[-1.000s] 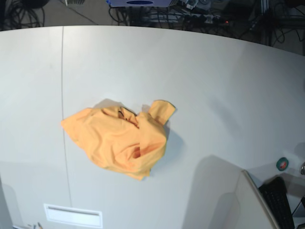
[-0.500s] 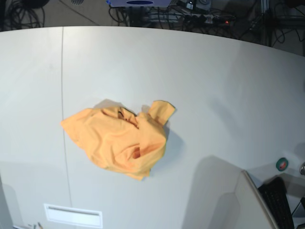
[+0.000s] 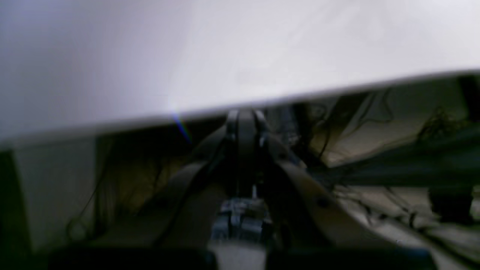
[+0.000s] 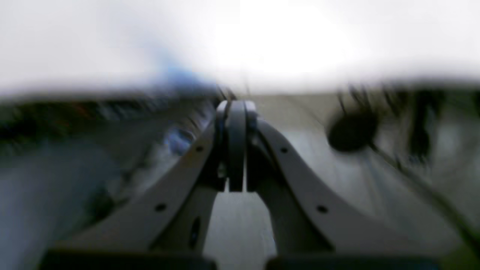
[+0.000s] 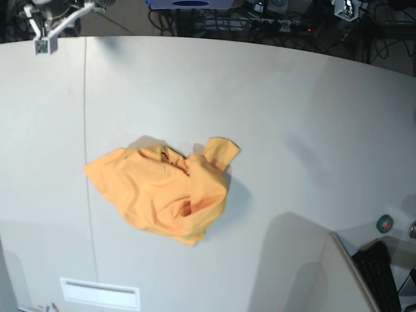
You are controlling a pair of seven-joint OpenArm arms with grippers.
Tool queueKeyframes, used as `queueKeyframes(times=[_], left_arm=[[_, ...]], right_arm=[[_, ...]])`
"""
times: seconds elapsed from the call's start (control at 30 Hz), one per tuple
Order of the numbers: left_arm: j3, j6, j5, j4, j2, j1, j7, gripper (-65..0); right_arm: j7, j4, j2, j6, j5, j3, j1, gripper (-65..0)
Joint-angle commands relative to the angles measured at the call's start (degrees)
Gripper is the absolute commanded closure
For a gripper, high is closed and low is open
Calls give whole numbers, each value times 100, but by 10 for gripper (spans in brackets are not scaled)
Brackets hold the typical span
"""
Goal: Layout the t-shirt on the table in an organized manner, then fold the t-shirt properly
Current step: 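Lower both grippers toward opposite edges of the crumpled orange t-shirt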
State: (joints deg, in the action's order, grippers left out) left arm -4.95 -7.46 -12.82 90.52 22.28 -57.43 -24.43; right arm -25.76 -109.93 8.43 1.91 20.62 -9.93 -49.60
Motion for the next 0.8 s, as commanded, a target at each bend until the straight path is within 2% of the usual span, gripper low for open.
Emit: queueKeyframes(times=[0.0,0.1,0.23,0.27,0.33,0.4,0.43,0.47,0.5,0.57,0.6,0.67,0.77], left_arm=[[25,4,-24,218,35,86,82,0],[25,4,-24,570,-52,560,1084,0],[-28,4,-24,1027,-483,1378,2324,0],[-28,4,-24,1089,-571,1607,2588,0],[7,4,-24,1115,-747,2125,3097,0],[16,4,-24,1124,-967,2626,3616,0],[16,4,-24,1115,-1063,2890,3871,0],[25,4,-24,1106,-1143,3163,4135,0],[34,4,-24,1097,-1195,3400,4363,-21],[42,4,-24,1089,-1327,3901,4847,-137],[42,4,-24,1089,-1415,4103,5040,-168],[42,4,-24,939,-1556,4604,5366,-183],[42,4,29,403,-1696,5185,5533,-183]], right_arm=[[136,-150,76,-37,-9,-31,235,0],[136,-167,67,-37,8,145,1018,0],[127,-115,67,-64,8,470,2011,0],[66,-18,67,-64,8,532,2257,-21],[-145,246,59,-64,8,541,2837,-222],[-347,685,59,-37,17,514,3294,-396],[-374,967,59,-29,17,505,3549,-465],[-347,1274,59,-29,17,479,3760,-506],[-347,1547,59,-29,17,409,3927,-512],[-338,2180,59,-2,17,259,4367,-492],[-338,2487,59,68,17,198,4560,-480],[-338,3217,67,429,17,-48,4991,-449],[-338,4079,67,886,17,-470,5519,-419]])
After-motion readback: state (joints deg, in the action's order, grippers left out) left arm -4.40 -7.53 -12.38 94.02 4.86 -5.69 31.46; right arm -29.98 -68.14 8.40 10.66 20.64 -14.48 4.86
